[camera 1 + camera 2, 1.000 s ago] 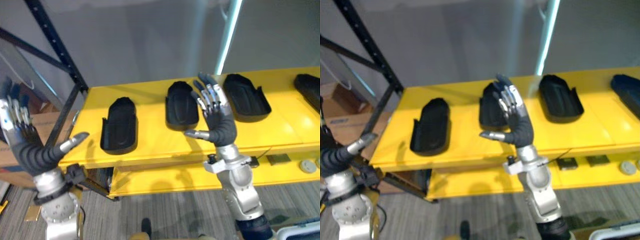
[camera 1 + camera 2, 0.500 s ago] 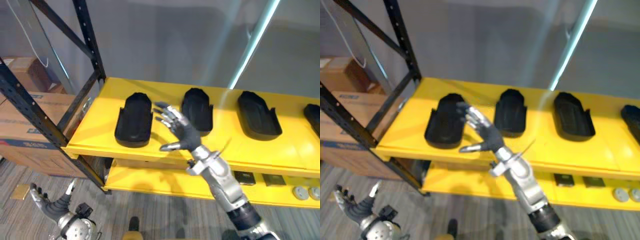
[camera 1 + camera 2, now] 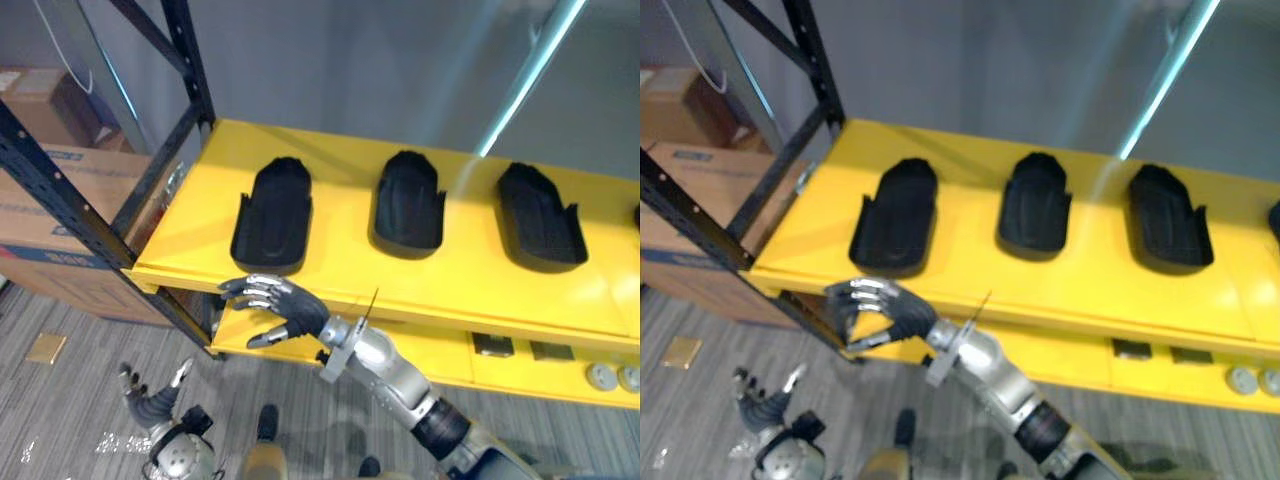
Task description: Walk over and take plastic housings, then place them on the shelf
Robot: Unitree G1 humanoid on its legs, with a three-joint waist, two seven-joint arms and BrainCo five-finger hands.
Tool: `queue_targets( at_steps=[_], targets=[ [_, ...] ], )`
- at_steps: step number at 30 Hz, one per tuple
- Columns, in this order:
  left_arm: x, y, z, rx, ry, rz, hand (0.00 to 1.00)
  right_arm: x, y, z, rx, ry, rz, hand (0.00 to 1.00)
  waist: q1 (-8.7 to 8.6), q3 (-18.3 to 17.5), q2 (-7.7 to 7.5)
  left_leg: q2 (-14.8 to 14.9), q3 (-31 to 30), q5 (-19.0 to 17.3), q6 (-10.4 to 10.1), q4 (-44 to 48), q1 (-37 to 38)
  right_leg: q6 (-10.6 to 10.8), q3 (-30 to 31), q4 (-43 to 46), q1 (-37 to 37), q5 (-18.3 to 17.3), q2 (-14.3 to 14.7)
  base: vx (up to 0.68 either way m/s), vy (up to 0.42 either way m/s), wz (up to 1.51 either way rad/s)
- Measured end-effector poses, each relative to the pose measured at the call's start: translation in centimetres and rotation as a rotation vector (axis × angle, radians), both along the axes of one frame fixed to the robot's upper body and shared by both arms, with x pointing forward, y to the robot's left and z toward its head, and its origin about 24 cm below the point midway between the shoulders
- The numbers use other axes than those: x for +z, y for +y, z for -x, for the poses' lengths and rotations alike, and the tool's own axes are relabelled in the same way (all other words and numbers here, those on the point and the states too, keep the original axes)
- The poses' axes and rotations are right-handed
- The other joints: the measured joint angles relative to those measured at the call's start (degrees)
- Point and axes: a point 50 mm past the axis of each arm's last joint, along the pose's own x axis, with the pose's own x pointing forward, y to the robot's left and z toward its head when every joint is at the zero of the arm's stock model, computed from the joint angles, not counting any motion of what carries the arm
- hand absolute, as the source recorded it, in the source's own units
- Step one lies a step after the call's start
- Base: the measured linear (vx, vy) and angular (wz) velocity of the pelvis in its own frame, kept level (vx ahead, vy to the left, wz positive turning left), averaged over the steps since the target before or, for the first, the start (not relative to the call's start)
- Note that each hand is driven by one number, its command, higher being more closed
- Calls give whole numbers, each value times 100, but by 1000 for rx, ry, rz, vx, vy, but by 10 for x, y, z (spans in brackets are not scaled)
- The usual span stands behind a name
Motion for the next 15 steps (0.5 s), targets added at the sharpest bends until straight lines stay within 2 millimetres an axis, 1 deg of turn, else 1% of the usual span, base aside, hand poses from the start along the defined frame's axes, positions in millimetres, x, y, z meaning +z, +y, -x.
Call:
queue_targets(
  at_steps=[5,6,10,13,15],
  targets=[
    [6,-16,-11,-66,-39,47,0,4,11,3,32,-39,21,100,2,147,80,1,-6,6,-3,6,-70,6,-10,27,-68,5,5,18,-10,1],
    [7,-20,-12,-79,-43,53,0,2,14,1,33,-38,36,100,4,169,101,-4,-13,10,-5,9,-71,31,-20,34,-68,20,0,44,-21,3],
    [6,-25,-13,-102,-43,69,0,-1,17,-3,8,-36,63,100,14,215,167,-24,-81,9,-6,24,-74,18,-65,41,-38,10,-5,37,-22,8],
    [5,-28,-14,-110,-46,101,0,2,17,-10,-11,-54,77,100,13,297,295,-35,-148,11,-7,27,-73,8,-127,42,-1,-1,-8,-2,-15,9],
    [6,-32,-15,-135,-51,101,0,5,16,-14,-29,-60,75,100,33,353,343,-27,-188,11,-13,27,-78,12,-186,48,40,-17,-1,-20,-18,12]
  ],
)
